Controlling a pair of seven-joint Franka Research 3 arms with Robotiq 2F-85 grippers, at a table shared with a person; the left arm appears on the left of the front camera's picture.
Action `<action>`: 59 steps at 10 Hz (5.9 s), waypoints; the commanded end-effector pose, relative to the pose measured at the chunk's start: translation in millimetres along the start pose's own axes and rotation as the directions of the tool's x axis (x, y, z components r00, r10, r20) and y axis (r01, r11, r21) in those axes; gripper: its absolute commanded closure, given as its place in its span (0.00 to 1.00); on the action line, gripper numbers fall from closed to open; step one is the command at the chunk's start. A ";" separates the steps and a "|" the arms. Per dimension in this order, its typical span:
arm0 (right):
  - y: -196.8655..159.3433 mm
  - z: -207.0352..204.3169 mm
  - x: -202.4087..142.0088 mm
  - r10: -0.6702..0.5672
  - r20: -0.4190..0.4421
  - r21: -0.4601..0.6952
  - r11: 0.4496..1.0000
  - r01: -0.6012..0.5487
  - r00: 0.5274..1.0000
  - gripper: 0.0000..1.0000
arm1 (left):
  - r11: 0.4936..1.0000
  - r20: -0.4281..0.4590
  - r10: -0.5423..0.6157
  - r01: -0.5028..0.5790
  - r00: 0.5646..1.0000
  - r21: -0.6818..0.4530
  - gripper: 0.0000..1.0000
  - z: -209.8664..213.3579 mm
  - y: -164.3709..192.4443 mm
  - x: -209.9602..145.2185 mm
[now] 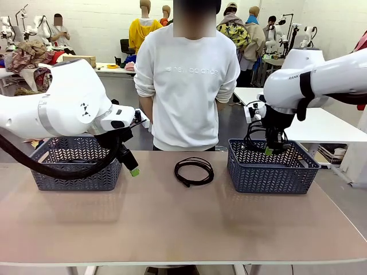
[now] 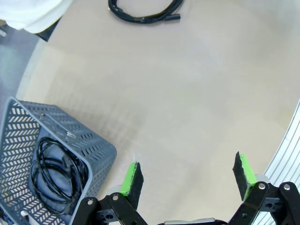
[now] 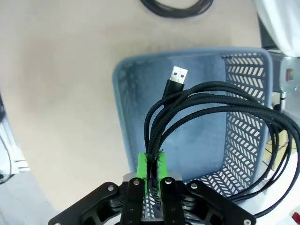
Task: Organize the cables according to human instructions.
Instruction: Pick up a bundle of cables and place it in the basket indicated by the human.
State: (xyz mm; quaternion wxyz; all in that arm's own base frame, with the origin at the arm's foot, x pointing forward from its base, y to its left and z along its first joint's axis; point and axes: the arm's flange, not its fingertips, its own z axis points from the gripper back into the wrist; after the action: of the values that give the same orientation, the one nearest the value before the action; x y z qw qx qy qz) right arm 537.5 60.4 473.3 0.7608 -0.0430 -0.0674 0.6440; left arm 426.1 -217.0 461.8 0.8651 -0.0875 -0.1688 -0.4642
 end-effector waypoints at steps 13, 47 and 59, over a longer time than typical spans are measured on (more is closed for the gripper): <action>-40.2 -53.3 -26.5 0.083 0.033 -0.007 0.997 -0.083 0.996 0.66 | 1.000 0.001 0.008 -0.008 1.000 0.004 0.00 1.2 1.1 -1.3; 125.7 39.3 15.1 -0.211 0.392 0.006 0.974 0.228 0.896 0.00 | 1.000 0.001 0.008 -0.008 1.000 0.004 0.00 1.2 1.1 -1.3; 125.7 39.3 15.1 -0.211 0.392 0.006 0.974 0.228 0.896 0.00 | 1.000 0.001 0.008 -0.008 1.000 0.004 0.00 1.2 1.1 -1.3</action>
State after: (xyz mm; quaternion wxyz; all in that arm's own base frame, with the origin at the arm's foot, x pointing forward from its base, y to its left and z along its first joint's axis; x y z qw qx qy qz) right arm 409.7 95.1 491.2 0.7978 0.0796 -0.2339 0.5499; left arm 426.3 -217.1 461.8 0.8651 -0.0876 -0.1688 -0.4641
